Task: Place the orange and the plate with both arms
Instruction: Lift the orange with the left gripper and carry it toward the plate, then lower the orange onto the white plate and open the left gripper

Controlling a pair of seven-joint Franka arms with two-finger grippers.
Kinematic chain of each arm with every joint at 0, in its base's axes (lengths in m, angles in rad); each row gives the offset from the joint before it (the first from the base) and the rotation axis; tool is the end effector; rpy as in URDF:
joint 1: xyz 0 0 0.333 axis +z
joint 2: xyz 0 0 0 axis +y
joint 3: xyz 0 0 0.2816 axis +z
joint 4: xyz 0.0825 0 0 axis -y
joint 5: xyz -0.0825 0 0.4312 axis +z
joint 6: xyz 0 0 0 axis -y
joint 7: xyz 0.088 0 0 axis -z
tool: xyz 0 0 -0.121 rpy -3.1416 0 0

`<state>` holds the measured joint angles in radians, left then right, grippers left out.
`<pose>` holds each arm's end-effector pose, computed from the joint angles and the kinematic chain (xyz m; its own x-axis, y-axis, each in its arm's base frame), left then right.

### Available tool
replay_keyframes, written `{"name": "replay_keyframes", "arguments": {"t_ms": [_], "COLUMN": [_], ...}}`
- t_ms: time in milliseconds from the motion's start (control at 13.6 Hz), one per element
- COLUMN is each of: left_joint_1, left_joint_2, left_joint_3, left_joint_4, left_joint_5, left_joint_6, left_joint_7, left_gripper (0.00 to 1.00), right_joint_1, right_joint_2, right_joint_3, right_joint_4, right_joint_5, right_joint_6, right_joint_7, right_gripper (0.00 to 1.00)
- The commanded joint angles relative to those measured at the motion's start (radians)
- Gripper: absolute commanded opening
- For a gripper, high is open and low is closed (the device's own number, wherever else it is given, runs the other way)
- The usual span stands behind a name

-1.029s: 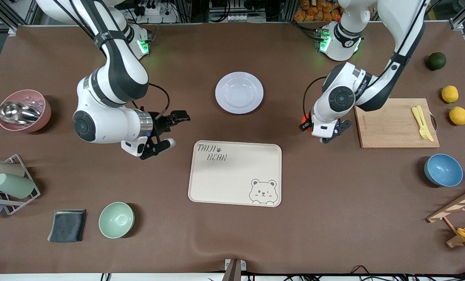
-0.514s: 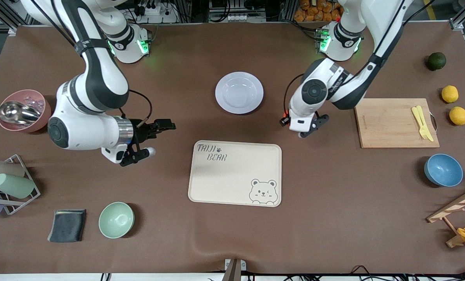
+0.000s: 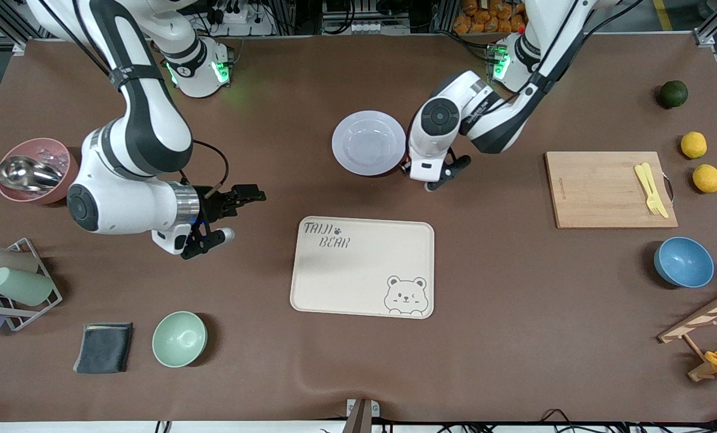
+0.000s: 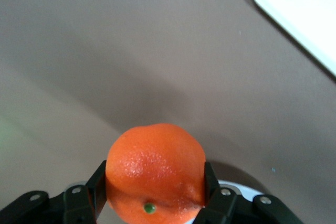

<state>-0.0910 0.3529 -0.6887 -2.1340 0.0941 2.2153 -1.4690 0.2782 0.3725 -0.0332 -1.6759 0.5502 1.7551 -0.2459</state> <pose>0.3962 -0.4087 0.1823 0.7841 0.5955 -0.1749 0.5736 -0.8029 -0.1621 0.6234 0.2126 0.3120 0.9178 0.3475 -0.1919 0.2067 -0.8311 -0.5163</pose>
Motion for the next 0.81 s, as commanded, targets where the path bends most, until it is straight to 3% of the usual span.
{"name": "replay_keyframes", "arguments": {"t_ms": [0, 441, 735], "left_joint_1": [-0.055, -0.168, -0.208], "left_joint_2": [0.008, 0.021, 0.072], "left_joint_3": [0.0, 0.002, 0.002], "left_joint_4": [0.014, 0.049, 0.074], "left_joint_5": [-0.014, -0.161, -0.175], "left_joint_6": [-0.011, -0.005, 0.03], "left_joint_7": [-0.074, -0.108, -0.146], "left_gripper": [0.0, 0.0, 0.0], "right_joint_1": [-0.024, -0.056, -0.085], "right_joint_2": [-0.003, 0.002, 0.011], "right_joint_3": [0.007, 0.007, 0.007], "right_joint_4": [-0.015, -0.038, -0.042], "right_joint_5": [0.017, 0.01, 0.01], "right_joint_6": [0.001, -0.042, -0.049], "right_joint_7": [-0.038, -0.042, -0.09], "right_gripper": [1.0, 1.0, 1.0]}}
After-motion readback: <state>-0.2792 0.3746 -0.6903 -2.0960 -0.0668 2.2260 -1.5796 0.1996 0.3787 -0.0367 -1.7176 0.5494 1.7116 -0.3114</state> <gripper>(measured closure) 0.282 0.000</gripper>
